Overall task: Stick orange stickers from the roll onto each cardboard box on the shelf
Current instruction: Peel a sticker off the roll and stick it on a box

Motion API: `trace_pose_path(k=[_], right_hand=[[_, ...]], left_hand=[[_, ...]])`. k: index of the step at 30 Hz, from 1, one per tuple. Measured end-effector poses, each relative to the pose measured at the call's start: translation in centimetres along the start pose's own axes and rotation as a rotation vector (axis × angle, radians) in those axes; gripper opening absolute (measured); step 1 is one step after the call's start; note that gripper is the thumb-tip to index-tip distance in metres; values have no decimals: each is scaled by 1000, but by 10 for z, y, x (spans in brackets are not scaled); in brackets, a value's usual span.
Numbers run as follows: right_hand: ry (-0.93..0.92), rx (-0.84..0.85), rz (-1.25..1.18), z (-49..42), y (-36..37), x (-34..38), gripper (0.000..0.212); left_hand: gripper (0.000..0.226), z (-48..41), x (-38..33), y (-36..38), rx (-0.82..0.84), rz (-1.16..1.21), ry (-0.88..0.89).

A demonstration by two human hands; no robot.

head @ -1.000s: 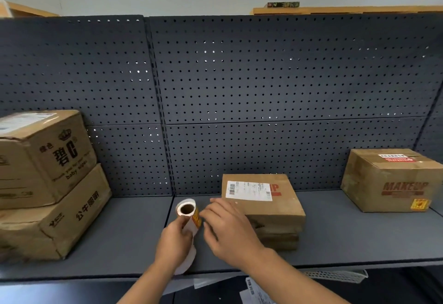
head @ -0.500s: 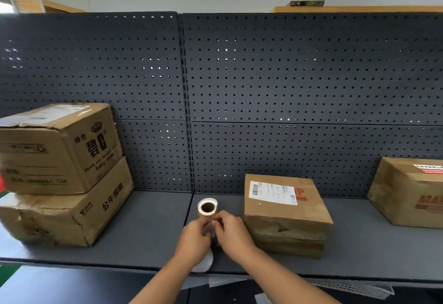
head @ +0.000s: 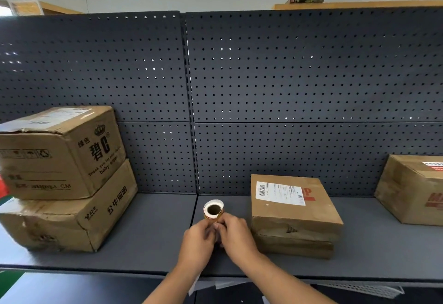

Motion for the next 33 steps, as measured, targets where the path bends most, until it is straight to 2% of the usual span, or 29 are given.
trace_pose_path(k=[3,13,18,23,33], right_hand=[[-16,-2,8,1,-3,1,12],[-30,-46,-57,9,-11,-1,23],[-22,-51,-110,12,-10,-1,19],[3,-30,-171,12,-12,-2,26],[35,-54,-193,13,-8,-5,12]], left_hand=[[12,2,0,-1,-17,44,-15],[30,-2,-4,0,-8,-6,38],[28,-1,-3,-1,7,54,19],[22,3,-3,-2,16,137,2],[17,8,0,-4,34,265,-81]])
Point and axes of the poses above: each hand's wrist, its own z-axis away from the middle knuckle, its own y-axis out of the palm, x = y × z, the point moved 9 cm from there along -z, towards the middle knuckle, and after that the axes turned 13 degrees about -z, right-handed, at the moved point
